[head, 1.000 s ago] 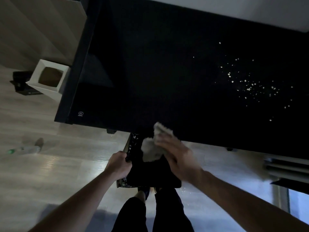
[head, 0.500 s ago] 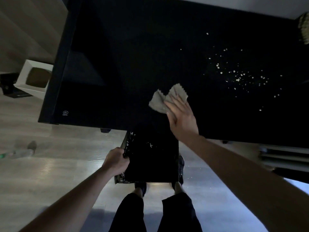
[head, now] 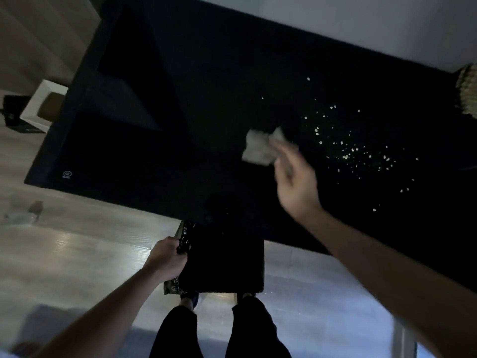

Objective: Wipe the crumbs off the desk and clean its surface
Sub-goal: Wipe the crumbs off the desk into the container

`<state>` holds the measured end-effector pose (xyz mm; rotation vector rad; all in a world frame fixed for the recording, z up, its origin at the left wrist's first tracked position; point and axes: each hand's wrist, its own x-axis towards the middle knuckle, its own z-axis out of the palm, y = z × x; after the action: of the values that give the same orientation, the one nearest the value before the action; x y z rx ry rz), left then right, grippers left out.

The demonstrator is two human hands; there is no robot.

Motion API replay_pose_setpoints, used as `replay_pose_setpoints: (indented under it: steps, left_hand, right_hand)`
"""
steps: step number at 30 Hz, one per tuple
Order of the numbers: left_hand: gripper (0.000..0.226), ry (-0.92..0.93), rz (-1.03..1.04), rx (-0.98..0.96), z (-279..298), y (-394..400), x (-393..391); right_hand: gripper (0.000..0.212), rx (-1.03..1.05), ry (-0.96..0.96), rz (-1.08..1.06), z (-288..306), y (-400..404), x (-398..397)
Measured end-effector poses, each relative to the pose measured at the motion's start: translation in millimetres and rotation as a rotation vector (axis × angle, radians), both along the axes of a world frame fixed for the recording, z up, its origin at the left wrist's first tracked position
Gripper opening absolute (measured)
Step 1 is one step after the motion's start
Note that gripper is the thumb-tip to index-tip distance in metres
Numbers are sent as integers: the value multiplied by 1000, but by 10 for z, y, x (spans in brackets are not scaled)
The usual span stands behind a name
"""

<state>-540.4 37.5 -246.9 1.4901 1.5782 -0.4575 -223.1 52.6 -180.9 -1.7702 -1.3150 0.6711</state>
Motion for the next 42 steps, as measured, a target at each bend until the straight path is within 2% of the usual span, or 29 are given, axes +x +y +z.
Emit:
replay_pose_setpoints:
  steps: [3,8,11,14,18,24,31,36,39,42]
  left_hand:
    - [38,13,46,4,3,-33,199]
    - [31,30,133,1,-81,-92,439]
    - [35,31,179,10,-155,-130,537]
    - [33,42,208,13,-198,-166,600]
    - [26,12,276,-40,-194,-240,626]
    - [26,55,241,-16,-110,-341,674]
    - [31,78,189,12,-35,-480,796]
    - [42,46,153,9,-51,-564,901]
    - [44,22,128,-6,-70,-595,987]
    - [43,24,83,2,-80,-624,1034]
  right_hand:
    - [43,4,-128,-127,-43,703,669]
    - [46,-105,-237,-294,-107,1562,1463]
    - [49,-201,-305,-251,-364,1889,1813]
    - [54,-326,-451,-213,-647,2030,1882]
    - [53,-311,-558,-96,-665,2019,1647]
    - [49,-155,-572,283,-599,1536,1245]
    - [48,-63,-524,489,-538,346,722]
    - [47,-82,-452,678,-499,-649,454]
    - [44,-82,-356,653,-503,-917,356]
    - [44,-37,-200,474,-436,-816,385]
